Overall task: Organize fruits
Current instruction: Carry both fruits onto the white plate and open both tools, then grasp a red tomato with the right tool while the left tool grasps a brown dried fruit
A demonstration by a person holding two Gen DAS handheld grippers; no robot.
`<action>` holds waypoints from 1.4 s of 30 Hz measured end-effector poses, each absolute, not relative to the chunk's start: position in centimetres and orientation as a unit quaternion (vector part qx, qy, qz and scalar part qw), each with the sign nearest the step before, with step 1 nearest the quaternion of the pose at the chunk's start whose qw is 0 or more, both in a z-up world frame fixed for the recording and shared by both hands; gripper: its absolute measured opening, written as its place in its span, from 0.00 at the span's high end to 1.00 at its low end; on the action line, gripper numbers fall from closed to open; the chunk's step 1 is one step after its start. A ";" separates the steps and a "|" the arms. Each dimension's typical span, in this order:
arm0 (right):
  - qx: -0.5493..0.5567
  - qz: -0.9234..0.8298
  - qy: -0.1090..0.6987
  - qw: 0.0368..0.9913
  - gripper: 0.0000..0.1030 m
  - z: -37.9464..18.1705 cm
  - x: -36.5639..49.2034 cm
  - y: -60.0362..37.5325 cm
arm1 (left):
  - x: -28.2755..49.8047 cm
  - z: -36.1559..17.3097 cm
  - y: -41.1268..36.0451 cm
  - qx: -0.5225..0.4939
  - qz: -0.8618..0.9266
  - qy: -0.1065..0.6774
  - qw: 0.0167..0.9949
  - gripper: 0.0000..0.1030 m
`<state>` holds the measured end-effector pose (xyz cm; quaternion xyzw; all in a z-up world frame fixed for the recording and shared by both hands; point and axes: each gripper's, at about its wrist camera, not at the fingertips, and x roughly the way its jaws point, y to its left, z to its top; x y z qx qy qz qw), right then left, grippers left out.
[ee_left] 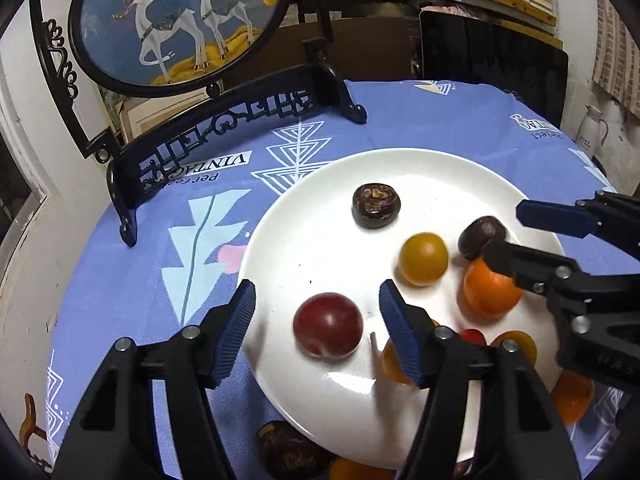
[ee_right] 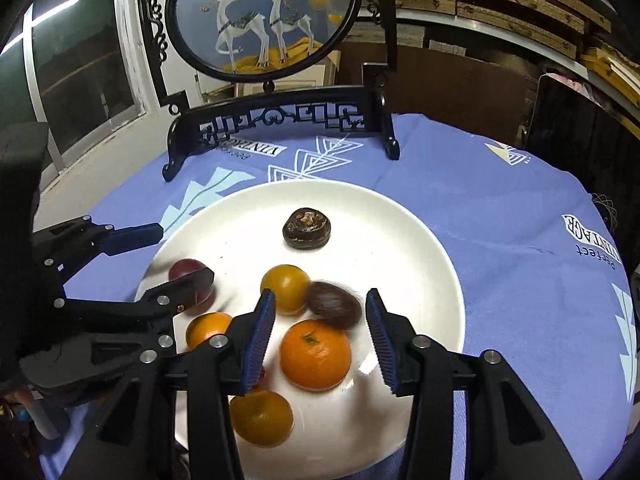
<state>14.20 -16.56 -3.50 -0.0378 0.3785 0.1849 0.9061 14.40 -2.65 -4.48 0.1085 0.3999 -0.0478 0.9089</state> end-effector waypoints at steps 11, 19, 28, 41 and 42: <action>-0.067 0.191 0.354 0.913 0.41 -1.7 5.0 -18.8 | 8.9 -2.1 -0.3 0.089 -0.049 0.374 0.922 0.30; -0.131 0.215 0.358 0.899 0.32 -4.2 -3.9 -17.9 | 0.8 -1.2 4.2 0.077 -0.049 0.352 0.932 0.18; -0.150 0.241 0.394 0.874 0.33 -7.3 -2.9 -13.6 | -3.7 -3.9 7.7 0.100 -0.034 0.382 0.918 0.18; -0.139 0.244 0.425 0.860 0.63 -8.6 -3.3 -14.4 | -0.6 -7.9 5.6 0.150 -0.078 0.405 0.899 0.18; -0.138 0.243 0.426 0.860 0.63 -8.6 -3.4 -14.8 | 0.0 -8.1 5.6 0.146 -0.085 0.410 0.896 0.18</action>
